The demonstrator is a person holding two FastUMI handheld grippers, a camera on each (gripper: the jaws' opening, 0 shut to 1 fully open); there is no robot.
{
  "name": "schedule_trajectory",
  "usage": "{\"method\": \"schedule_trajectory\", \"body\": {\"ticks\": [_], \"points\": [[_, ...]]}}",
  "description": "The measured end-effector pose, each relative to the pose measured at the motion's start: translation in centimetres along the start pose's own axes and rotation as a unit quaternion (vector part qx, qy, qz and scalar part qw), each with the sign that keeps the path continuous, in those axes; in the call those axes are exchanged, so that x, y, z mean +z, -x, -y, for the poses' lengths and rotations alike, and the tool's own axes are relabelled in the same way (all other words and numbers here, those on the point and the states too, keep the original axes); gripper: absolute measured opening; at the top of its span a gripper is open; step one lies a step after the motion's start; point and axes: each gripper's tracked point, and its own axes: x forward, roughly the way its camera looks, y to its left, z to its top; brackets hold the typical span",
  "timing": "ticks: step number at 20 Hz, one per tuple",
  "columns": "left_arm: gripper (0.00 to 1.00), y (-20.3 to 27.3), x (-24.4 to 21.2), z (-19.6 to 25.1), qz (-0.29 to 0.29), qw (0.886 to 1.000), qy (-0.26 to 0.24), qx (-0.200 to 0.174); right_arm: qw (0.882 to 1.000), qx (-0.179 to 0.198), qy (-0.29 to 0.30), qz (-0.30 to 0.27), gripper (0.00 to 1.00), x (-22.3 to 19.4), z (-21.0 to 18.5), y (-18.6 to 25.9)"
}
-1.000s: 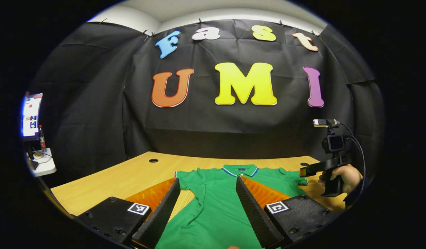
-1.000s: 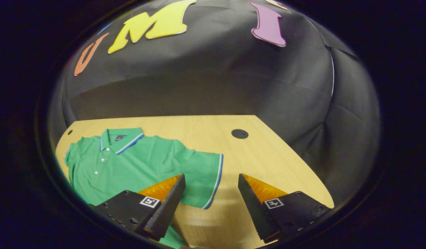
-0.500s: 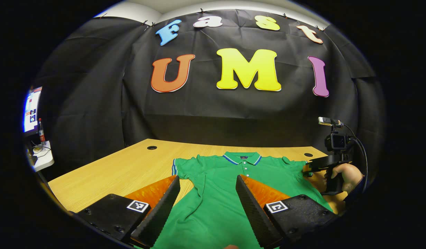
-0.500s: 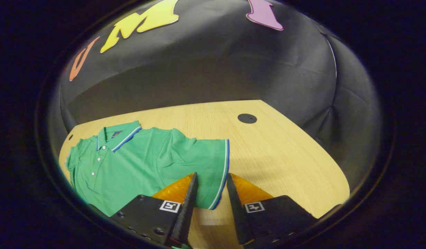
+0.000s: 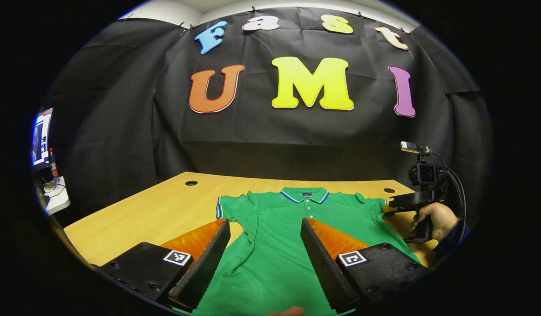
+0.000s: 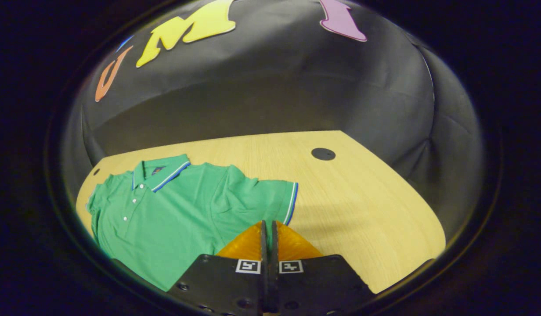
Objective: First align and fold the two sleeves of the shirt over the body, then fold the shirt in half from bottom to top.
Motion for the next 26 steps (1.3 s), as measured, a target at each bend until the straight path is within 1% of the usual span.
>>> {"method": "schedule_trajectory", "body": {"ticks": [2,5,7,9,11,13,15,16,17,18,19,20,22,23,24,26], "points": [[1.00,-0.1,0.1,-0.3,0.001,1.000,0.000,0.002,0.999,-0.016,0.042,0.022,0.01,1.0,-0.1,0.7],[1.00,-0.2,0.3,-0.8,0.004,1.000,0.003,0.005,0.991,-0.036,0.113,0.059,0.01,2.9,-0.9,2.0],[1.00,-0.3,0.3,-0.8,0.003,1.000,0.009,0.003,0.982,-0.052,0.162,0.079,0.01,4.0,-1.7,2.8],[1.00,-0.4,0.3,-1.1,0.002,1.000,0.014,0.004,0.971,-0.055,0.209,0.101,0.01,4.9,-3.6,3.5],[1.00,-0.3,0.4,-1.4,0.003,1.000,0.018,0.006,0.961,-0.042,0.245,0.121,0.00,5.4,-6.3,4.2],[1.00,-0.4,0.4,-1.7,0.003,1.000,0.022,0.008,0.957,-0.026,0.257,0.133,0.01,5.6,-9.1,4.9],[1.00,-0.5,0.4,-1.9,0.000,1.000,0.029,0.008,0.961,-0.005,0.241,0.137,0.01,5.4,-11.6,5.6],[1.00,-0.5,0.4,-2.1,-0.001,0.999,0.032,0.008,0.964,0.015,0.226,0.136,0.01,5.0,-13.0,6.0],[1.00,-0.5,0.4,-2.3,-0.001,0.999,0.034,0.009,0.968,0.038,0.211,0.134,0.05,4.6,-14.4,6.6],[1.00,-0.6,0.5,-2.6,0.000,0.999,0.037,0.011,0.970,0.064,0.195,0.133,0.03,4.2,-15.7,7.5],[1.00,-0.6,0.7,-3.0,0.002,0.999,0.039,0.013,0.971,0.088,0.172,0.140,0.39,4.4,-16.7,8.3],[1.00,-0.6,0.8,-3.5,0.002,0.999,0.039,0.018,0.973,0.102,0.146,0.148,0.75,4.8,-17.0,9.4],[1.00,-0.8,0.9,-4.5,0.004,0.999,0.041,0.027,0.977,0.116,0.085,0.160,0.96,5.6,-16.2,11.4],[1.00,-0.9,1.0,-4.8,0.004,0.999,0.042,0.031,0.977,0.130,0.057,0.162,0.97,5.7,-16.1,12.8],[1.00,-1.0,1.0,-5.1,0.003,0.998,0.046,0.032,0.976,0.141,0.037,0.164,0.95,6.0,-15.7,14.1],[1.00,-1.3,1.3,-5.8,0.007,0.998,0.056,0.032,0.975,0.139,0.029,0.171,0.94,5.6,-13.9,16.0]]}}
